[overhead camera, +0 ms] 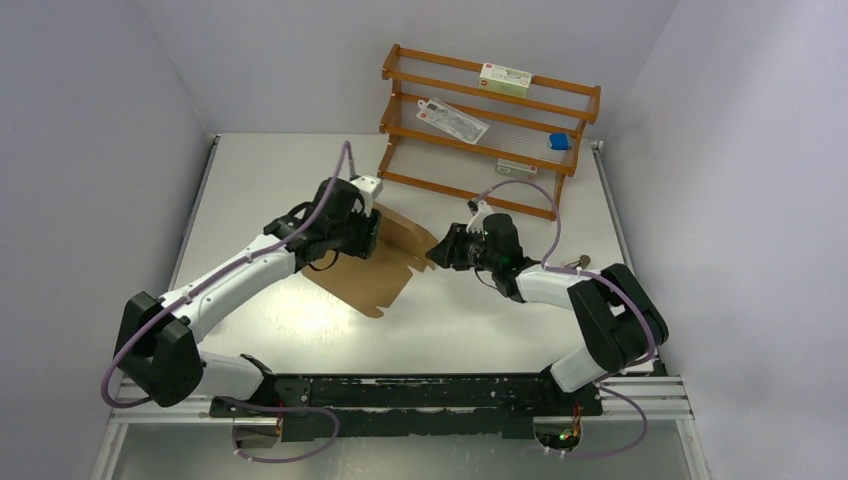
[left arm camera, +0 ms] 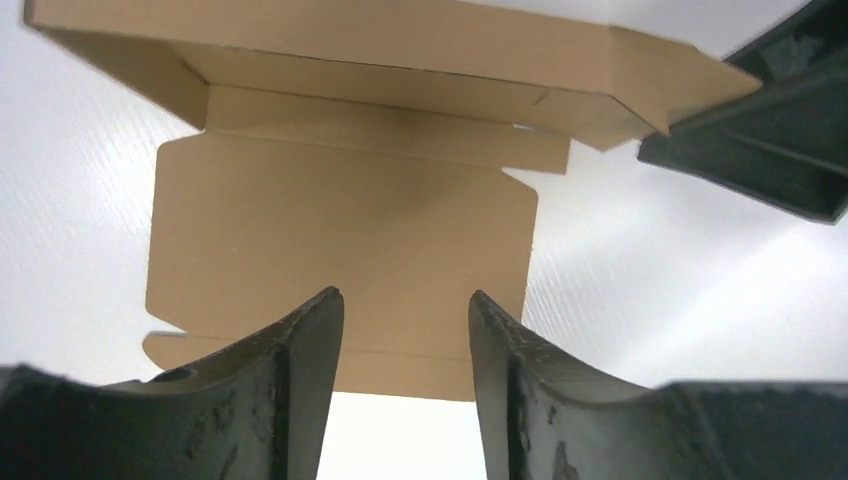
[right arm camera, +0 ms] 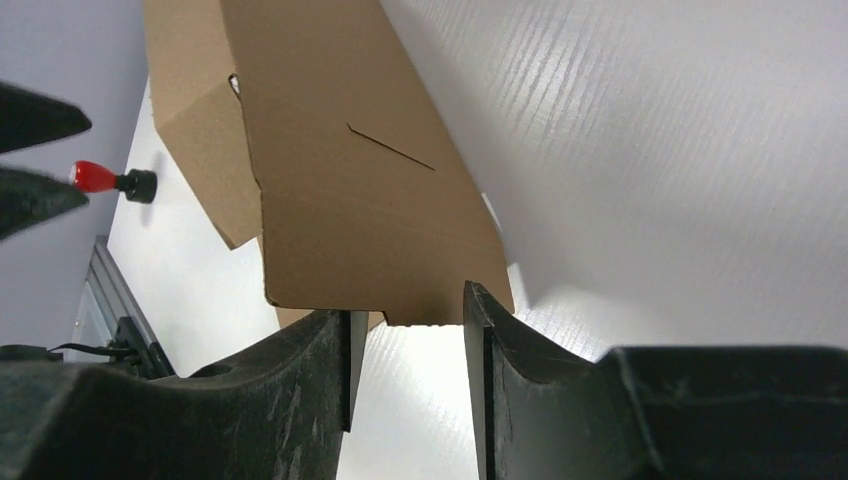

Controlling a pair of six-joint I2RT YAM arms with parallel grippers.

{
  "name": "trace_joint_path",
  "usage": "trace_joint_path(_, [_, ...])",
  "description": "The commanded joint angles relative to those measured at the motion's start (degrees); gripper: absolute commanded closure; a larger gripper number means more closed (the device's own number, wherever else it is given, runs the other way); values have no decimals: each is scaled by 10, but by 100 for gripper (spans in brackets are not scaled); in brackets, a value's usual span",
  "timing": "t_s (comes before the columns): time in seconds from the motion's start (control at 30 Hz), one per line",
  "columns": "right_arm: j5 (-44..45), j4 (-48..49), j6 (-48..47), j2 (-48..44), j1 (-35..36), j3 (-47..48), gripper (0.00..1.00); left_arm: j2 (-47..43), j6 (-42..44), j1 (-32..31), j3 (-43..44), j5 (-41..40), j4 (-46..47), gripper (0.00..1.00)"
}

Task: Fold the paper box

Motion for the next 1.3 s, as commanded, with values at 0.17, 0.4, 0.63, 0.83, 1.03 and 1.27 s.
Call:
trace_joint_path(0.17, [-7,42,-11,11,4,-7,64,66,104,-135,52,-121,-34,40])
trace_joint_path(0.4, [-19,10,8,-10,3,-4,76,146,160,-224,82,-245,-20,38])
trace_joint_path(0.63, [-45,-14,18,-17,1,4,85,221,209,-267,107,-324,-11,35])
trace_joint_path(0.83, [-53,-16,18,-12,0,5,87,257,256,-278,122,-356,-19,32])
trace_joint_path(1.03, [-68,-10,24,-3,-1,6,87,270,262,-279,112,-321,4,31])
trace_joint_path(1.27, [-69,-14,22,-8,-10,3,87,193,223,-261,56,-268,34,31])
